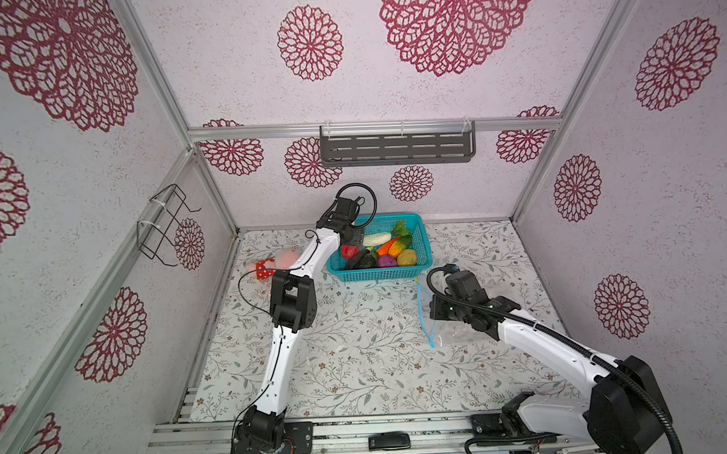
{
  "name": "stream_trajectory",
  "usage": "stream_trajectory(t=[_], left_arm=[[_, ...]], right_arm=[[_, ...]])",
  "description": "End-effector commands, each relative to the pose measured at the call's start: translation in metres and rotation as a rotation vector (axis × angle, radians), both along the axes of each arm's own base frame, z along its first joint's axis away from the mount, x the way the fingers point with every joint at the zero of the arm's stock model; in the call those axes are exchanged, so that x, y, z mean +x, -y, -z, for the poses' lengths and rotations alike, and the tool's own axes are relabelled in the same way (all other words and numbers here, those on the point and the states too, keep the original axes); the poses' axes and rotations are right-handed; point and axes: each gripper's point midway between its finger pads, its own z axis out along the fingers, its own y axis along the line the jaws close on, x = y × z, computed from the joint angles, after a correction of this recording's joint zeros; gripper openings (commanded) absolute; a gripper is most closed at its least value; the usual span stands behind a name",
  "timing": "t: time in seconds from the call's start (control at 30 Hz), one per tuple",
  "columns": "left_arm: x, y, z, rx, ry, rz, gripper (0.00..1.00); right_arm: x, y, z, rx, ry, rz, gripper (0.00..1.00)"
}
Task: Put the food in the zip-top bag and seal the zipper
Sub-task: 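Lower the left gripper onto the red pepper and close on it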
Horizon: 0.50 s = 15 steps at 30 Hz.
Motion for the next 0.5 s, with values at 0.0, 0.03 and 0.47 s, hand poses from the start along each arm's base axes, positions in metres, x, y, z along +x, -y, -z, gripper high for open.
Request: stream_trajectory(t=[0.0,0.03,0.47], left_arm=[[0.005,-0.002,0.020,-0.007,-0.018,-0.017,0.77],[0.005,-0.001,0.024,-0.014,-0.028,-0.016,0.77],[-0.005,0.000,0.054,-0.016,-0.104,-0.019,0.81]], right_arm=[[0.007,-0.004,-0.015,0.015,0.037,-0.003,0.00],[0.007,-0.004,-0.015,0.015,0.037,-0.002,0.00],[0.006,-0.004,-0.015,0.015,0.032,0.000,0.00]])
